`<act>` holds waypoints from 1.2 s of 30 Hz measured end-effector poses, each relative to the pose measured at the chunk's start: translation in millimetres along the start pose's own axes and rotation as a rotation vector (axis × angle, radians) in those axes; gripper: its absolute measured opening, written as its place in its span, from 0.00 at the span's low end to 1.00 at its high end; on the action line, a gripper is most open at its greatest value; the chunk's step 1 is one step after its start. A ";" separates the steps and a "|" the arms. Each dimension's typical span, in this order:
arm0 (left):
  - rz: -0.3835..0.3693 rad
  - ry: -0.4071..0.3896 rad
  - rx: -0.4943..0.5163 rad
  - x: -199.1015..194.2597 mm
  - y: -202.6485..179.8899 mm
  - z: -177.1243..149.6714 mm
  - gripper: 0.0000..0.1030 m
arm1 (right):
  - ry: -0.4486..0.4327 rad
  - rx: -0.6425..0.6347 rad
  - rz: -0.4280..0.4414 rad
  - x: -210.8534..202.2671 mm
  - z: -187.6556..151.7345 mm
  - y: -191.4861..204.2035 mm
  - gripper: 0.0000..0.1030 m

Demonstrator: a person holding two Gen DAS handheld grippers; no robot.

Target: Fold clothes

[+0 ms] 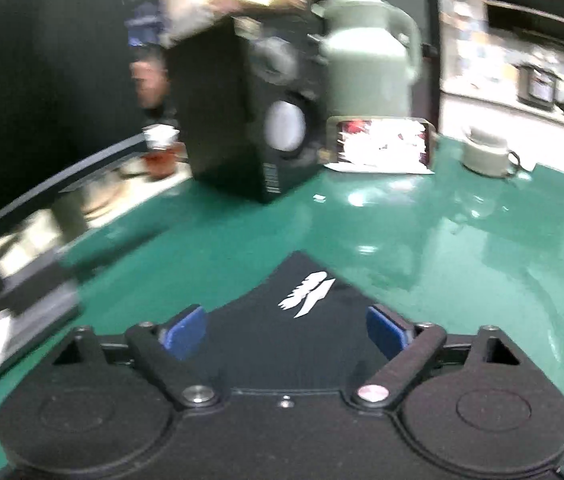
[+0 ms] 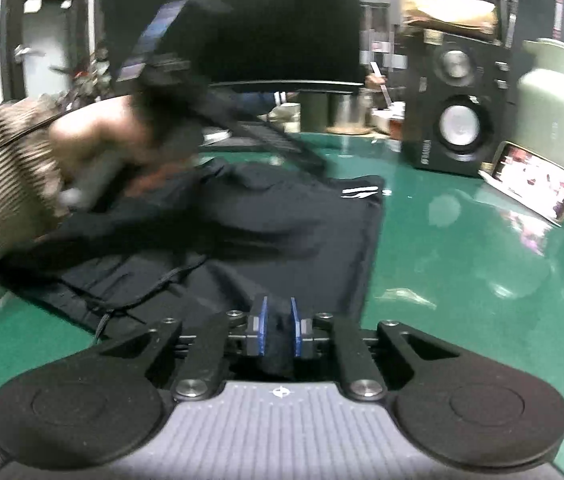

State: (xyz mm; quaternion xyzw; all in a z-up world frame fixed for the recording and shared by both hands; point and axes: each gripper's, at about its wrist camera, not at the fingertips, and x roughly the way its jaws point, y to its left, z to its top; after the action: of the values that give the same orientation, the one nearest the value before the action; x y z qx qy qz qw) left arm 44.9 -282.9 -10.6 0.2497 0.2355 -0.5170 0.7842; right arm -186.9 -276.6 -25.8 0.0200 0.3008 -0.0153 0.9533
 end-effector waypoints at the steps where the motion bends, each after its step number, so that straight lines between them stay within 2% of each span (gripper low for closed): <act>1: -0.003 0.014 0.008 9.0 -3.2 0.3 0.77 | 0.008 -0.003 0.003 2.3 0.0 -0.4 0.12; 3: -0.008 0.041 0.013 26.2 -7.4 -0.3 0.76 | 0.007 -0.005 0.014 3.0 0.5 -6.0 0.12; 6: -0.032 0.036 -0.066 38.4 -0.7 1.7 0.77 | 0.004 -0.008 0.004 2.3 1.1 -16.4 0.12; 12: -0.018 0.032 -0.169 55.1 3.3 6.1 0.80 | 0.006 -0.010 -0.040 0.6 4.6 -47.8 0.13; 19: 0.038 0.030 -0.157 46.2 7.5 11.8 0.79 | 0.019 -0.024 -0.146 -2.1 6.2 -68.4 0.13; 22: 0.039 0.001 -0.172 41.3 14.2 17.4 0.79 | -0.001 -0.033 -0.097 -3.1 6.9 -59.4 0.13; 25: 0.056 0.020 -0.120 48.1 9.7 20.5 0.79 | -0.006 -0.045 -0.040 1.6 6.7 -45.2 0.14; 27: 0.055 0.032 -0.101 55.3 6.9 18.5 0.80 | 0.007 -0.057 -0.041 8.1 7.2 -39.8 0.15; 30: 0.027 0.039 -0.156 59.2 13.3 17.2 0.83 | 0.019 -0.064 -0.041 12.3 8.0 -35.6 0.17; 33: 0.036 0.040 -0.170 61.2 16.5 15.7 0.87 | 0.025 -0.080 -0.049 10.0 7.5 -36.6 0.18; 36: 0.045 0.049 -0.199 61.4 18.8 14.7 0.87 | 0.034 -0.077 -0.065 5.3 6.2 -44.4 0.21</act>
State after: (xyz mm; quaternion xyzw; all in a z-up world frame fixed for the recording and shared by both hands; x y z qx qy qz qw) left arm 85.7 -328.4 -35.1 0.1885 0.2988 -0.4671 0.8106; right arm -180.8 -321.3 -25.1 -0.0264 0.3177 -0.0343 0.9472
